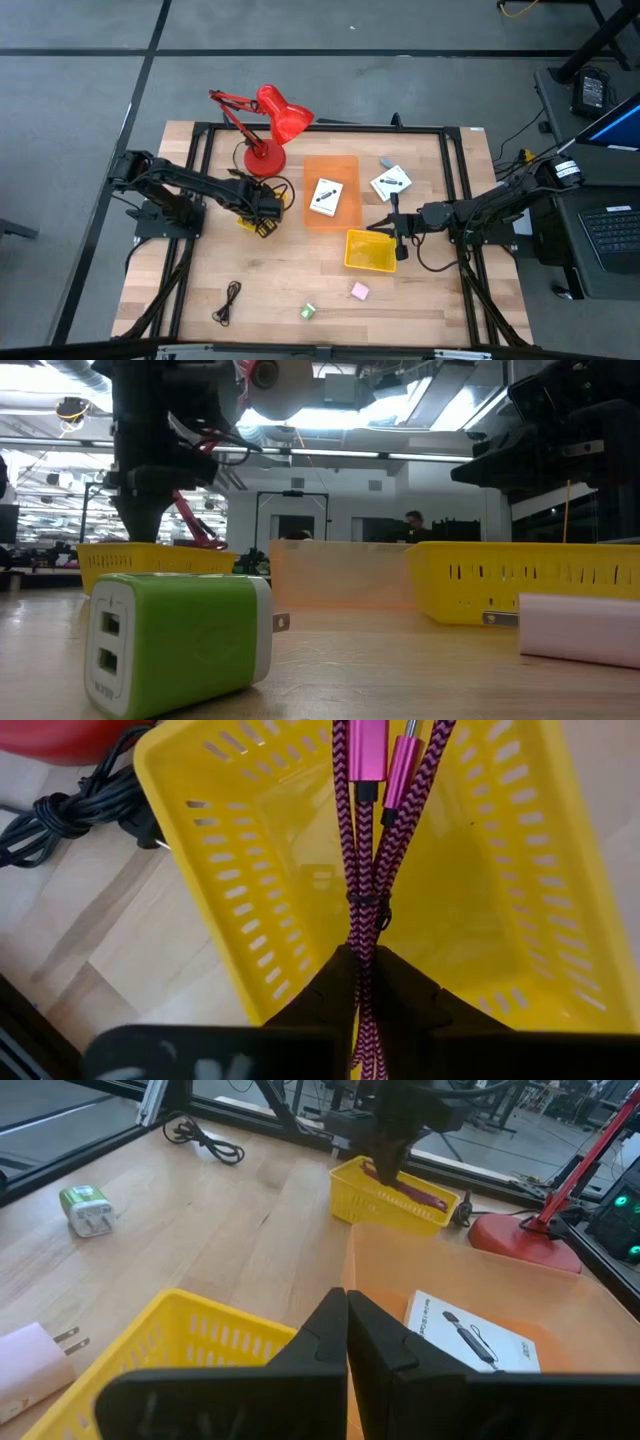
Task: Pick and place items into bin
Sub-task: Put the pink charger cable into the left yellow bin, then put the pink charger adapter into the right yellow bin
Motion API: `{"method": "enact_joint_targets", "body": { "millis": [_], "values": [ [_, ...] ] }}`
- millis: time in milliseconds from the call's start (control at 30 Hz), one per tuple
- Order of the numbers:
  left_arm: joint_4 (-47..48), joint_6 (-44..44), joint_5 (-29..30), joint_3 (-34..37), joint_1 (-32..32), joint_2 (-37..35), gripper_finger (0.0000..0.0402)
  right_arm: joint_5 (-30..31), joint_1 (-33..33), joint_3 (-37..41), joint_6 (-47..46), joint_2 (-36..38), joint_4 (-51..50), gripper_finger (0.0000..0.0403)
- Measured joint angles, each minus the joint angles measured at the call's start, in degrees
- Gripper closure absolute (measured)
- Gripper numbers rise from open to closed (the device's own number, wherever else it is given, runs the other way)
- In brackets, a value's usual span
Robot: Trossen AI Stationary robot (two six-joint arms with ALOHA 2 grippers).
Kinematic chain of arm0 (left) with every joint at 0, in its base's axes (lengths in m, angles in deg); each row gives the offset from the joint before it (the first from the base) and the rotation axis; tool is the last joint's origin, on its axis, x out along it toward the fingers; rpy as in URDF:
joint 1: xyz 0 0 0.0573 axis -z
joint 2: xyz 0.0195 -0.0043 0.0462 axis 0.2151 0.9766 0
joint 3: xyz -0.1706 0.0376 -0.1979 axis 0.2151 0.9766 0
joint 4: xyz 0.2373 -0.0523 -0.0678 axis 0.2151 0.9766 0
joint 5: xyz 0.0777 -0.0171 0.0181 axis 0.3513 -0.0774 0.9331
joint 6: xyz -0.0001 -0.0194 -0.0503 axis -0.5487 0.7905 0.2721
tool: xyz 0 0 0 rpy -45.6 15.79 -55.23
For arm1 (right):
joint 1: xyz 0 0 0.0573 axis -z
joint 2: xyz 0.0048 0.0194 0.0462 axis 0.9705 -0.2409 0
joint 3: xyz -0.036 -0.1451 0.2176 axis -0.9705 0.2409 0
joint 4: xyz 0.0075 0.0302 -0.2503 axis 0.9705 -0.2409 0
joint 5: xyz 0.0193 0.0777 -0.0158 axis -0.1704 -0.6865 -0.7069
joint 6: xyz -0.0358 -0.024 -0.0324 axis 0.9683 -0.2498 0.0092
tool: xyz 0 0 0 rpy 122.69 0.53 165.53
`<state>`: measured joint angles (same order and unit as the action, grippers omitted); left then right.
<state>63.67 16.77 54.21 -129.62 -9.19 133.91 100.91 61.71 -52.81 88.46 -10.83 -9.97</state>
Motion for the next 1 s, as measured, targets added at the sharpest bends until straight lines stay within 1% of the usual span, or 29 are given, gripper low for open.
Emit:
{"method": "enact_joint_targets", "body": {
  "millis": [333, 600, 700, 867, 1000],
  "values": [
    [0.04, -2.53, -0.23, 0.0, -0.36, 0.0, 0.0333, -0.01, 0.0, 0.0, 0.0, 0.0, -0.02, 0.0402],
    [0.34, -4.9, 0.78, -0.84, -0.36, -0.02, 0.0324, -0.01, 0.0, 0.0, 0.0, 0.0, -0.02, 0.0402],
    [1.11, -8.38, 2.86, -3.49, -0.36, -0.02, 0.0327, -0.01, 0.0, 0.0, 0.0, 0.0, -0.02, 0.0402],
    [5.92, -13.24, 4.22, -11.45, -0.33, -0.1, 0.0335, -0.01, 0.0, 0.0, 0.0, 0.0, -0.02, 0.0402],
    [5.74, -17.24, 8.55, -15.43, 1.15, -0.73, 0.0341, -0.01, 0.0, 0.0, 0.0, 0.0, -0.02, 0.0402]
  ]
}}
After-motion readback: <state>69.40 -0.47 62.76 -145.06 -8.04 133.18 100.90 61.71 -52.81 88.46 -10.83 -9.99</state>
